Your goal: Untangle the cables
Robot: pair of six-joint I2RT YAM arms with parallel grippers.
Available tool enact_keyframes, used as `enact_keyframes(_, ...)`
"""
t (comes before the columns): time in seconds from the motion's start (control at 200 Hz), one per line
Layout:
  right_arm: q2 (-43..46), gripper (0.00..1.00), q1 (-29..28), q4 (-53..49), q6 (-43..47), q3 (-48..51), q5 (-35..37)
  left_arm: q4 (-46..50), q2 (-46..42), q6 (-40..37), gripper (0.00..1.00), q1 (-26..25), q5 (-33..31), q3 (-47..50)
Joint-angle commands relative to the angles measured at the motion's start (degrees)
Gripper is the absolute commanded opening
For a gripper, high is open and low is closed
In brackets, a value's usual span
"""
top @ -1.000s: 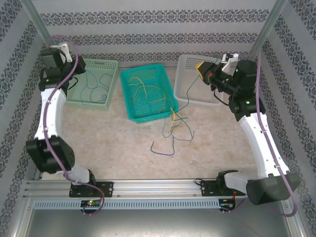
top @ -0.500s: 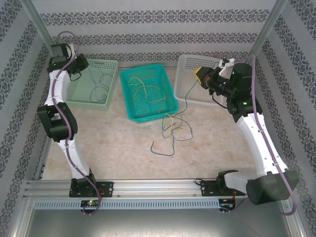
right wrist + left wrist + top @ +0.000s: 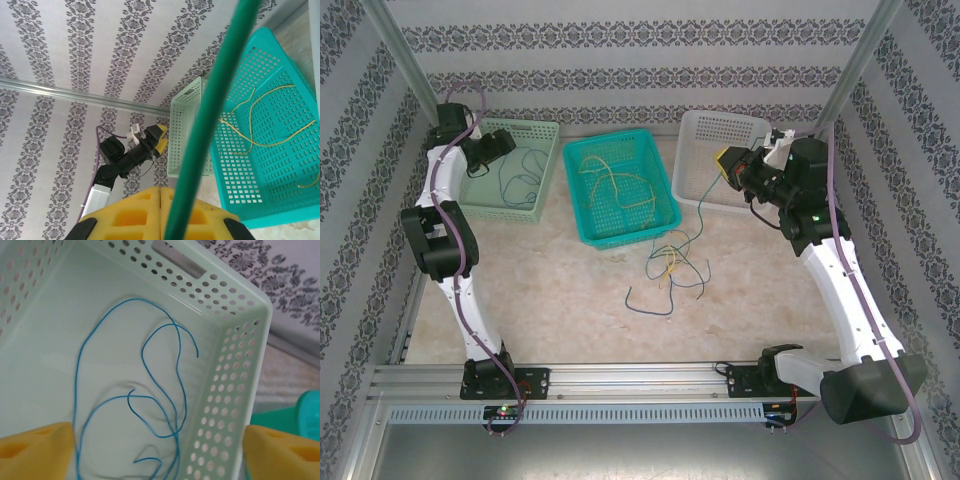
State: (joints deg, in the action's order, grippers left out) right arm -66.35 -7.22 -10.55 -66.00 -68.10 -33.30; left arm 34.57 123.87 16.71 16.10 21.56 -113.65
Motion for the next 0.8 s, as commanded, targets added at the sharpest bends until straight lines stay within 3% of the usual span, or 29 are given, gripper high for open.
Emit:
enact_keyframes(0.0,1.3,0.0,0.3,0.4,1.2,0.2,1.0,1.0,-3.0,0.2,1.0,-1.0,-1.3,2.7)
enact_keyframes(0.3,1.5,0.0,-0.7,-3.0,4.4,0.0,3.7,-8.0,-21.1,3.6,1.0,-7.6,-3.3,18.0)
enact_keyframes(0.49,0.7,0.0,-2.6,-5.2,7.7,-1.8,5.4,-15.2,-36.3,3.1,1.0,-18.3,-0.8,32.6)
enact_keyframes(0.55,0.2,0.0,-3.1,-5.7,8.6,-2.5,5.0,-18.0,-40.4,0.8,1.0,-21.8,1.8,36.5)
enact_keyframes(0.644,-0.4,0.0,-3.4,-5.1,9.1,-3.2,3.1,-23.3,-44.8,-4.1,0.99,-25.8,13.5,41.8)
enact_keyframes(0.694,-0.8,0.0,-3.3,-4.9,9.4,-3.8,1.8,-23.2,-46.0,-9.9,0.99,-28.4,18.4,43.5)
enact_keyframes(0.794,-1.8,0.0,-3.0,-3.7,8.8,-5.0,-1.4,-17.7,-46.1,-22.7,0.98,-33.6,21.8,45.3)
